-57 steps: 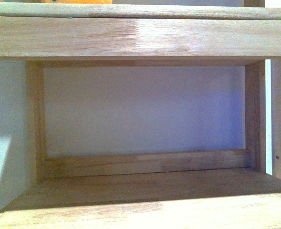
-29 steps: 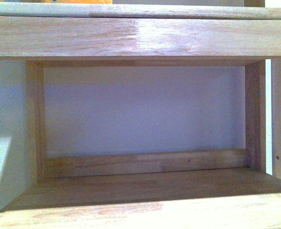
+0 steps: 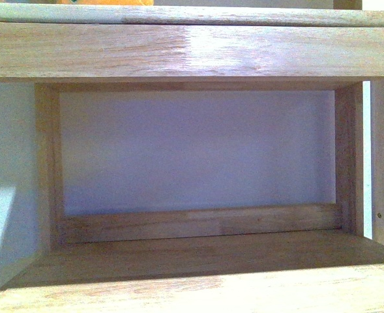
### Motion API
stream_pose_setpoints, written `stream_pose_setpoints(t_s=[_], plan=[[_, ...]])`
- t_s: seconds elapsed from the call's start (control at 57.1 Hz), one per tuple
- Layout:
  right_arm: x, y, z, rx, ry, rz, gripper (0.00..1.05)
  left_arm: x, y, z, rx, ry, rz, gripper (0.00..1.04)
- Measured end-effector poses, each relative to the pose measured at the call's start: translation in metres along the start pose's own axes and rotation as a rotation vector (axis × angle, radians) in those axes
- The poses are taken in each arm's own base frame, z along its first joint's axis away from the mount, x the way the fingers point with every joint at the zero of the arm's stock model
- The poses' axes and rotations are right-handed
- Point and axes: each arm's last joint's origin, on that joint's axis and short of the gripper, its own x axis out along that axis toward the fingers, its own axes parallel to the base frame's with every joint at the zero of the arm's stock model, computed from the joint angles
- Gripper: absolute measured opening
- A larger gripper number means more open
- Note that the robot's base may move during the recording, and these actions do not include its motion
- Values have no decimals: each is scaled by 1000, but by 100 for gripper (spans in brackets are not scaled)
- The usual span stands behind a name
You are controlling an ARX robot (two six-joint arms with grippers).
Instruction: Put away toys
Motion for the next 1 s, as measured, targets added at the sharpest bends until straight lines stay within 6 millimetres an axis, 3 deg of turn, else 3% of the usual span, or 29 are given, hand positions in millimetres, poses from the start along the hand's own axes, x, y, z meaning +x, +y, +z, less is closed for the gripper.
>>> stream_pose_setpoints(t_s=[0.193,0.263,0.35,0.525,0.806,0.998], plan=[[0,0,0,-14,30,28,96,0,0,0,0,0,0,99],[-4,-2,-5,-91,171,106,87,0,0,0,0,0,0,99],[-13,-1,-28,-138,271,145,73,0,0,0,0,0,1,99],[-23,-3,-63,-170,296,180,47,0,0,0,0,0,0,99],[-33,-11,-99,-186,301,182,6,0,0,0,0,0,0,99],[-38,-14,-115,-189,298,183,4,0,0,0,0,0,0,99]])
